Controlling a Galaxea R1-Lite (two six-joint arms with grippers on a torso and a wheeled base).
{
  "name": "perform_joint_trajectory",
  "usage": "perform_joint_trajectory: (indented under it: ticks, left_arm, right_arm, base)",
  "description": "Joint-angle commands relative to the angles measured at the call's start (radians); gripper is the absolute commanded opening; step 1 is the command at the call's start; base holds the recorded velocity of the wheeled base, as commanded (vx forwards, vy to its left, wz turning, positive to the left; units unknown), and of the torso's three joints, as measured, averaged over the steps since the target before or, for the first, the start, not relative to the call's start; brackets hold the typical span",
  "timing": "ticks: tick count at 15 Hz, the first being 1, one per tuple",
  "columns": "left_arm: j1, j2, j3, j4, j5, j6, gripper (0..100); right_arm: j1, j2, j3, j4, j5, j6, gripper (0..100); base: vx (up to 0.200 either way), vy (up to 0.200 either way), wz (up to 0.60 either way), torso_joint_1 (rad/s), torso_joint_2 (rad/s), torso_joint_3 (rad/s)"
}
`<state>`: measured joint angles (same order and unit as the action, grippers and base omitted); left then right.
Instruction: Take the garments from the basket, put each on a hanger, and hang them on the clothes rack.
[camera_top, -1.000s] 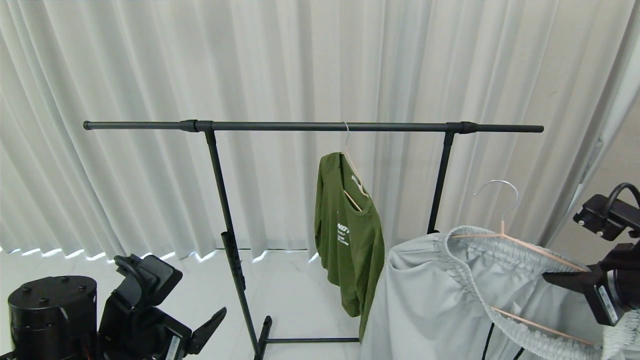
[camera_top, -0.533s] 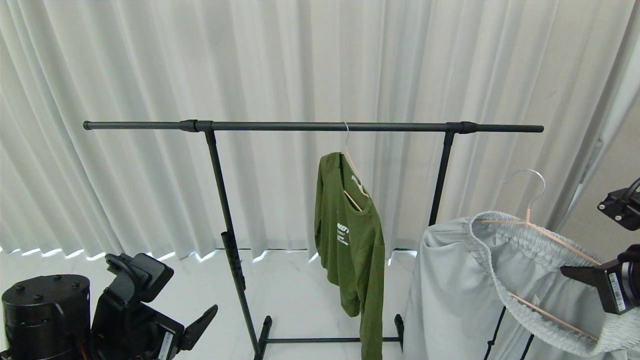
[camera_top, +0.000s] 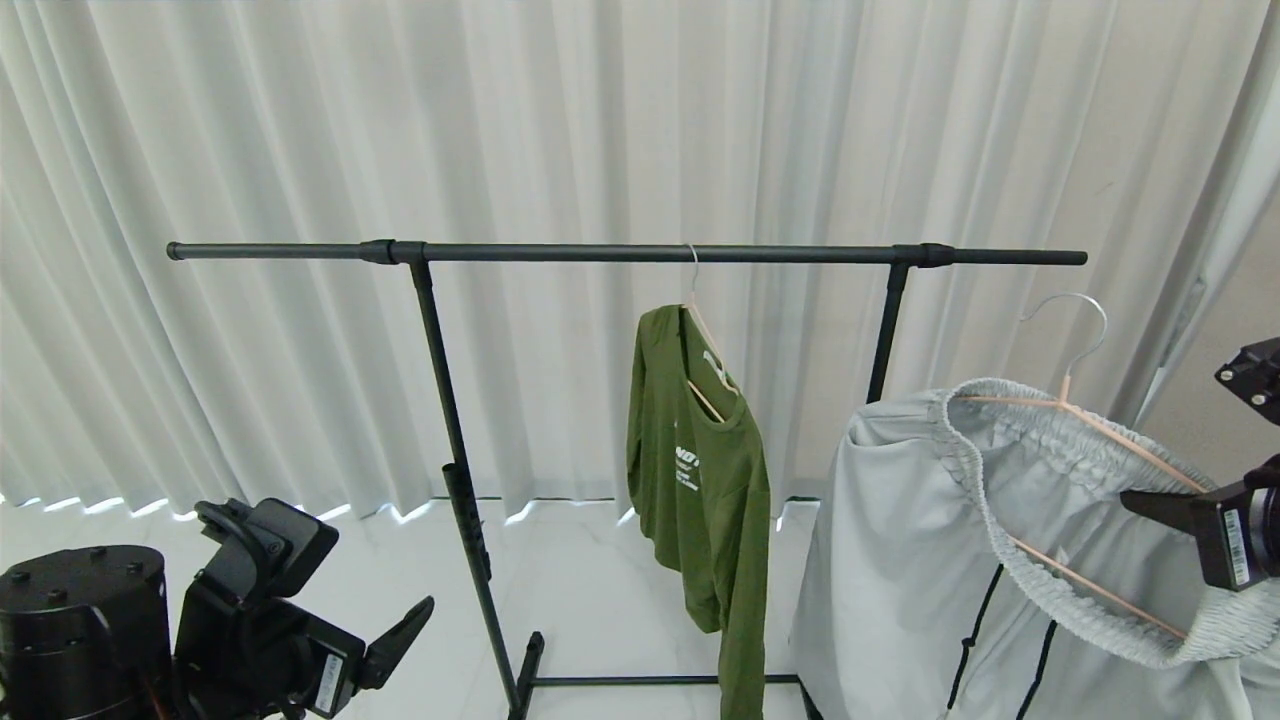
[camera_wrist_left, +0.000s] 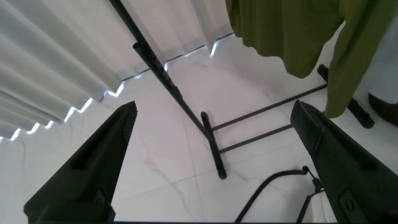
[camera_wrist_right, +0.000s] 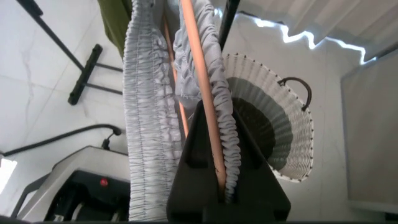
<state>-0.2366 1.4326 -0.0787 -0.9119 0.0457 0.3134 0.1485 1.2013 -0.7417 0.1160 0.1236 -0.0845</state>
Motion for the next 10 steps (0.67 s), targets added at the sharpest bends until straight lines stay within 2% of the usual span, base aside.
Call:
perform_joint_trajectory:
  ticks: [1, 5, 10]
  left_arm:
    - [0.000, 0.002, -0.003, -0.001, 0.000, -0.004, 100]
    - [0.000, 0.016, -0.009, -0.001, -0.001, -0.004, 100]
    - [0.000, 0.019, -0.021, -0.001, -0.001, -0.005, 100]
  right_arm:
    - [0.000, 0.024, -0.013, -0.015, 0.002, 0.000, 0]
    - [0.000, 0.040, -0.025, -0.035, 0.010, -0.001, 0]
    - [0.002, 0.041, -0.042, -0.038, 0.014, -0.005, 0]
  base:
    - [0.000, 0.000, 0.00, 0.000, 0.00, 0.000]
    - [0.000, 0.000, 0.00, 0.000, 0.00, 0.000]
    - [0.200, 0.000, 0.00, -0.001, 0.00, 0.002]
